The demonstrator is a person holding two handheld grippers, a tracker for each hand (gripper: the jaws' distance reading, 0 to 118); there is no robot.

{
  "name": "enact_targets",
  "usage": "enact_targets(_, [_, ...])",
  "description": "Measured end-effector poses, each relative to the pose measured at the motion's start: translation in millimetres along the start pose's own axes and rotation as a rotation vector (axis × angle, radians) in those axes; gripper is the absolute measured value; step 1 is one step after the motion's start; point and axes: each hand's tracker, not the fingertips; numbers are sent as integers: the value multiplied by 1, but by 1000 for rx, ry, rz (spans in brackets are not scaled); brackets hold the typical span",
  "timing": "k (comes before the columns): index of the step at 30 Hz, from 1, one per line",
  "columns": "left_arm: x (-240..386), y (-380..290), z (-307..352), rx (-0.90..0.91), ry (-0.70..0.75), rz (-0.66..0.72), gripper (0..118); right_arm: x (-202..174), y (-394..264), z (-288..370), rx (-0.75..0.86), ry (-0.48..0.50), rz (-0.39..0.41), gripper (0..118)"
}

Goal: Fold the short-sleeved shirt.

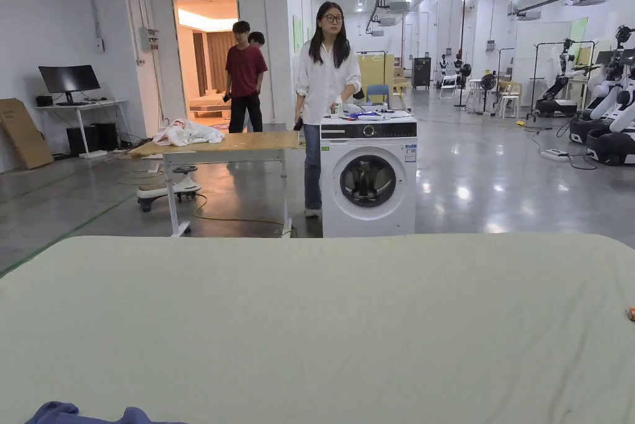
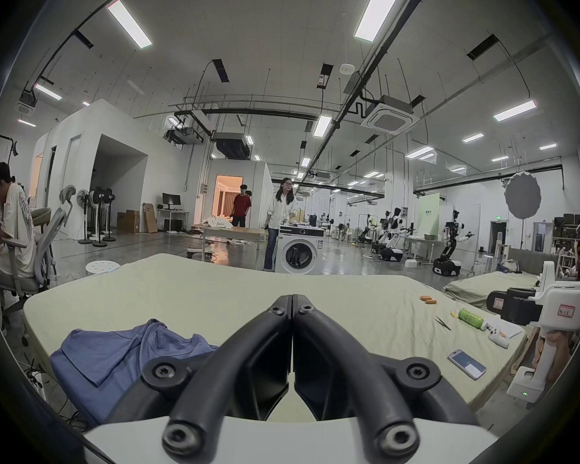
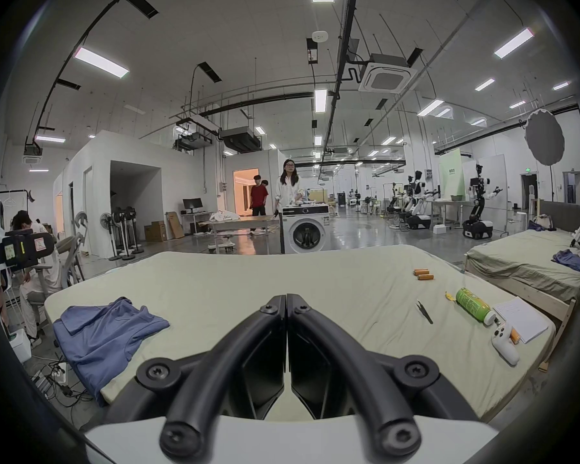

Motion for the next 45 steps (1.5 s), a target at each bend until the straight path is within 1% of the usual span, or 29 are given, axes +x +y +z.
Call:
enact_targets(17, [4,1,2,-1,-10,-8,0,1,2,5,2,10,-14,0])
enact_targets(27, [4,3,5,2,-15,-5,0,-7,2,-1,-6,50,-8,0])
enact_targets(30, [-1,4,8,7,-7,-3,0,-14,3,-5,-9,78,-4,0])
enact_targets(33, [-10,4,17,9,39,-11,0,-25,1,-14,-20,122,-9,0])
enact_targets(36, [-22,2,30,-1,102,-9,0,-39,-1,-25,-29,189,-21,0])
enact_targets(40, [-43,-2,41,-58,189,-88,0,-57,-6,-41,-57,279,-60,0])
enact_targets(42, [-53,-4,44,-97,211,-105,0,-64,-10,-46,-71,301,-70,0])
enact_targets(43, [-58,-6,46,-106,222,-112,2,-68,-12,-49,-79,313,-71,0])
enact_targets(45, [-71,-15,46,-157,231,-100,12,-77,-17,-54,-102,339,-78,0])
